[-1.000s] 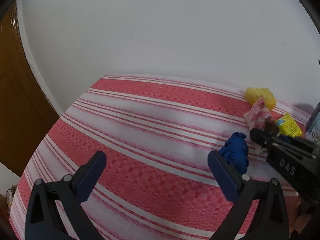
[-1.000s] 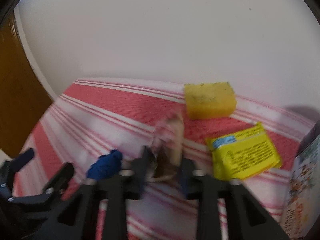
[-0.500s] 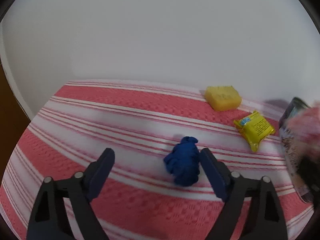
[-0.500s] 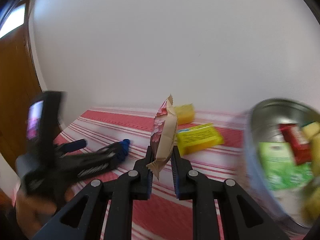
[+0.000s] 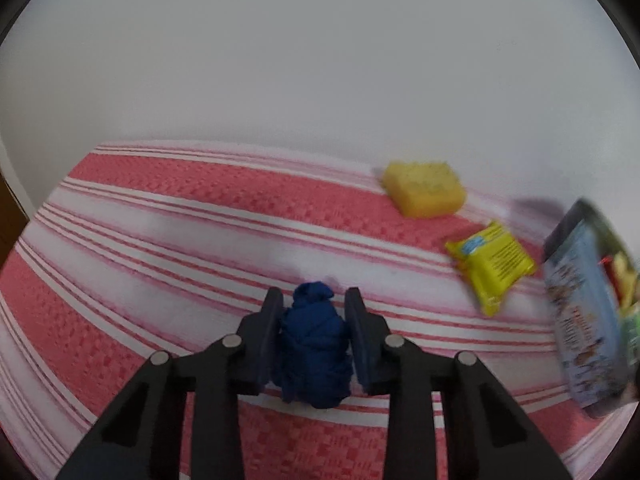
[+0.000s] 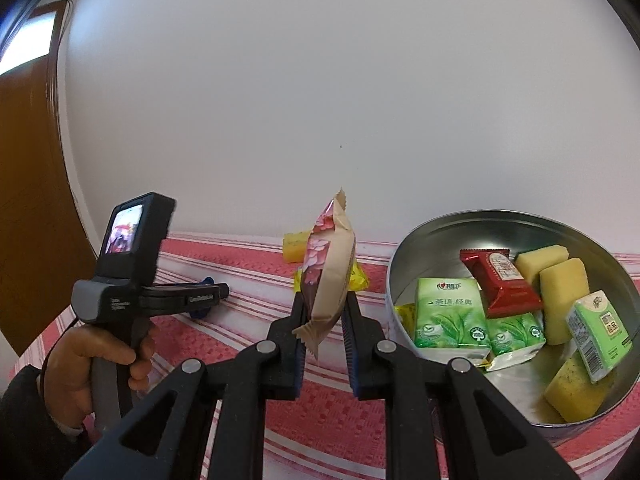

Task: Organize objects
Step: 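Grasp the pink wrapper with the right tool while the left tool grasps the blue cloth, then carry the pink wrapper and blue cloth over the tin and release both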

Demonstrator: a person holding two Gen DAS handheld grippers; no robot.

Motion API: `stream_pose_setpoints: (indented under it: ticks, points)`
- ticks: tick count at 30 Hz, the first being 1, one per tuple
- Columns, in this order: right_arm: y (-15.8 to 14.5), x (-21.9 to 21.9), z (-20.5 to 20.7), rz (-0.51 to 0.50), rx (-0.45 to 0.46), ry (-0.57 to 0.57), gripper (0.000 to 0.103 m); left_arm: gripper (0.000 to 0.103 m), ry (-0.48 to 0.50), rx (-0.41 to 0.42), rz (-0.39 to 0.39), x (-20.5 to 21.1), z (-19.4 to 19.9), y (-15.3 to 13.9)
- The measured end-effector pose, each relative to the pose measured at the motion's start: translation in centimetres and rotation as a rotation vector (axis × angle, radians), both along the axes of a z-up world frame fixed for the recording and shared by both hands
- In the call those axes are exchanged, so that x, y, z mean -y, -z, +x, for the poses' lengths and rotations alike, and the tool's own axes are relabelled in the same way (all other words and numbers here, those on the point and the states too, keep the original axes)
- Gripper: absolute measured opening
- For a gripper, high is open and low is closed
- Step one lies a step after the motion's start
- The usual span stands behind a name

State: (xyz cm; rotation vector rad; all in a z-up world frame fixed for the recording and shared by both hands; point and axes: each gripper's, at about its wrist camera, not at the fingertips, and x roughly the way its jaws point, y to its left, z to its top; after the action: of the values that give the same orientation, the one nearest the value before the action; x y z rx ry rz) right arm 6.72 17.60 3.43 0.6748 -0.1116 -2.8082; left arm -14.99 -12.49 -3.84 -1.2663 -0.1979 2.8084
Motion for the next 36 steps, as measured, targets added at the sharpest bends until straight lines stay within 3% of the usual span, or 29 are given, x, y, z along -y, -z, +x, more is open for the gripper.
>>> stream_pose_setpoints:
  ticks: [3, 7, 18, 27, 36]
  points:
    - [-0.5, -1.0, 0.5, -0.006, -0.012, 0.002, 0.018, 0.031, -0.009, -0.096, 0.034, 0.1, 1.6, -1.3]
    - [-1.0, -2.2, 0.7, -0.019, -0.025, 0.011, 0.018, 0.031, 0.01, -0.196, 0.004, -1.0, 3.5, -2.9]
    - [-2.1, -5.4, 0.6, -0.034, -0.08, 0.113, 0.018, 0.031, 0.146, -0.288, 0.01, -6.4, 6.7, -5.6]
    - [-2.5, -10.0, 1.0, -0.058, -0.102, 0.198, 0.018, 0.031, 0.238, -0.303, 0.123, -10.0, 8.0, -7.9]
    - [-3.1, -15.5, 1.8, -0.07, -0.125, 0.288, 0.018, 0.031, 0.284, -0.339, 0.068, -15.9, 8.6, -9.9]
